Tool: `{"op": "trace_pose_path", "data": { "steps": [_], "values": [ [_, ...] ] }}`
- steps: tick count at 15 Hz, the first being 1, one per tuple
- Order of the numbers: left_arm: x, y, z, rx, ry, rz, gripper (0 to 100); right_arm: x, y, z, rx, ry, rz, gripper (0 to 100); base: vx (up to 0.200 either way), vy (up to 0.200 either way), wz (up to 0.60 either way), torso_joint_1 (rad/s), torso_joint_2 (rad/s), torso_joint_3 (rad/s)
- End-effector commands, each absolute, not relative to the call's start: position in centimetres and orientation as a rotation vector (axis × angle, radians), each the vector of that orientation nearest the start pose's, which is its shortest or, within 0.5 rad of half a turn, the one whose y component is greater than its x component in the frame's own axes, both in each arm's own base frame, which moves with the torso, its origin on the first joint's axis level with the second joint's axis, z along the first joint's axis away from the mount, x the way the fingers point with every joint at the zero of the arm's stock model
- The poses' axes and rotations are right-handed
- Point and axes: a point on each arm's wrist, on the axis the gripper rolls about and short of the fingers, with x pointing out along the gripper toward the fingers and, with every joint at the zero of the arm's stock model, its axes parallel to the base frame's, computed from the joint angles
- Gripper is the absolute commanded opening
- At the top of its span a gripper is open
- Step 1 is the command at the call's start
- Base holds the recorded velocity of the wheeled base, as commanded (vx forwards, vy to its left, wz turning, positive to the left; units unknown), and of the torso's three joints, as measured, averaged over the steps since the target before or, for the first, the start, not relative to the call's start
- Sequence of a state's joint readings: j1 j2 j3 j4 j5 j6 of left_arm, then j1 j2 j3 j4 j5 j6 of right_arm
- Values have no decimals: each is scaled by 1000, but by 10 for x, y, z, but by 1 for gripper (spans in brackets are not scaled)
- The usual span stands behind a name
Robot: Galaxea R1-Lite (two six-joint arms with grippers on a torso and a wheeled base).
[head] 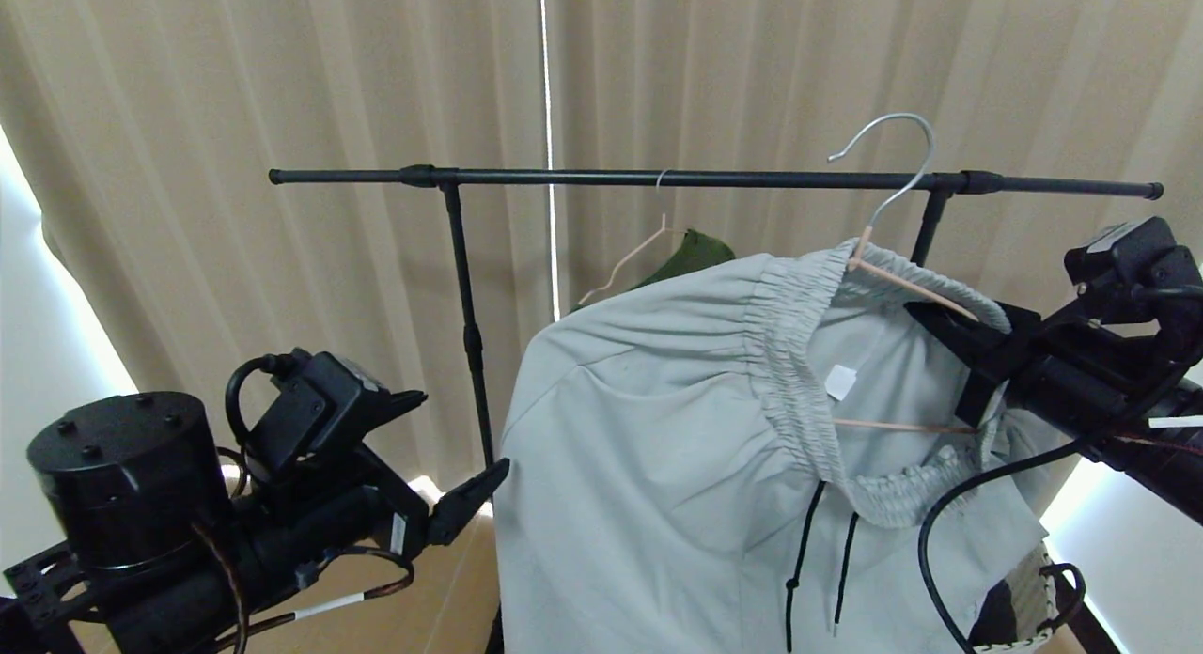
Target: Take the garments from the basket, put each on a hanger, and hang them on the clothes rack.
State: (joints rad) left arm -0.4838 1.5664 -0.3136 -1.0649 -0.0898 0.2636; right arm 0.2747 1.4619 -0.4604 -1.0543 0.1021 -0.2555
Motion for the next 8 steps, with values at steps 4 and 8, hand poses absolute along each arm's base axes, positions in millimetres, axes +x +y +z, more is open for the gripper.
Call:
{"op": "trace_pose_path", "data": {
  "steps": [4,8],
  "values": [
    [218,-121,137,288,109,-647,100,213,63,200,-241,-115,370,0,0,0,0,0,0,0],
    [224,-124,133,287,121,-664,0,213,68,201,-239,-128,390,0,0,0,0,0,0,0]
  ]
}}
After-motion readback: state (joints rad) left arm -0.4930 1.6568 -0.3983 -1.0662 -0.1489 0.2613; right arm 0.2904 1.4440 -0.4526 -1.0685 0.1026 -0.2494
